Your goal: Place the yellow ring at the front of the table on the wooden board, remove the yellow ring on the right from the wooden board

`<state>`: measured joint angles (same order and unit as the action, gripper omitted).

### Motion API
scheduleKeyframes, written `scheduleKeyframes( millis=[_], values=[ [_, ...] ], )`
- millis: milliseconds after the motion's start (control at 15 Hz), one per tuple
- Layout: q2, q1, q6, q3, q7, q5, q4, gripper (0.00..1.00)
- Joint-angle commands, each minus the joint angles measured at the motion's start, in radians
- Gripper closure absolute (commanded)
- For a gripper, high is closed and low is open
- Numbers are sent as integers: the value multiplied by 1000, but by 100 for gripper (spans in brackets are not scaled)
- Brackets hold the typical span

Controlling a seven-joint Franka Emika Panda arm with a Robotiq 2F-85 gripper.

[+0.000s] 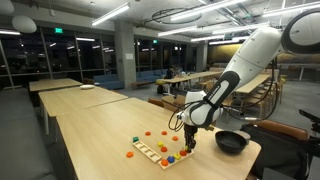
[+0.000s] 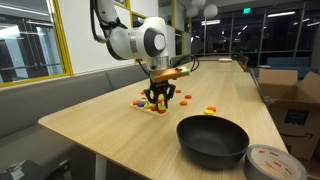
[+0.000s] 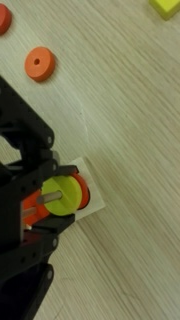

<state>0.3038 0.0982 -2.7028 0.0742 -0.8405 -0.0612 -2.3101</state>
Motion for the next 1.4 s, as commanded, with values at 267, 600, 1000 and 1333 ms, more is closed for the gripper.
scheduleKeyframes(
  millis=[267, 600, 1000, 1333],
  values=[
    [-132, 36, -34, -4, -14, 11, -101, 78],
    [-201, 42, -34, -19, -28, 35, -150, 78],
    [-206, 40, -6, -58, -24, 59, -152, 79],
    [-164, 34, 29, -81, 6, 34, -130, 78]
  ],
)
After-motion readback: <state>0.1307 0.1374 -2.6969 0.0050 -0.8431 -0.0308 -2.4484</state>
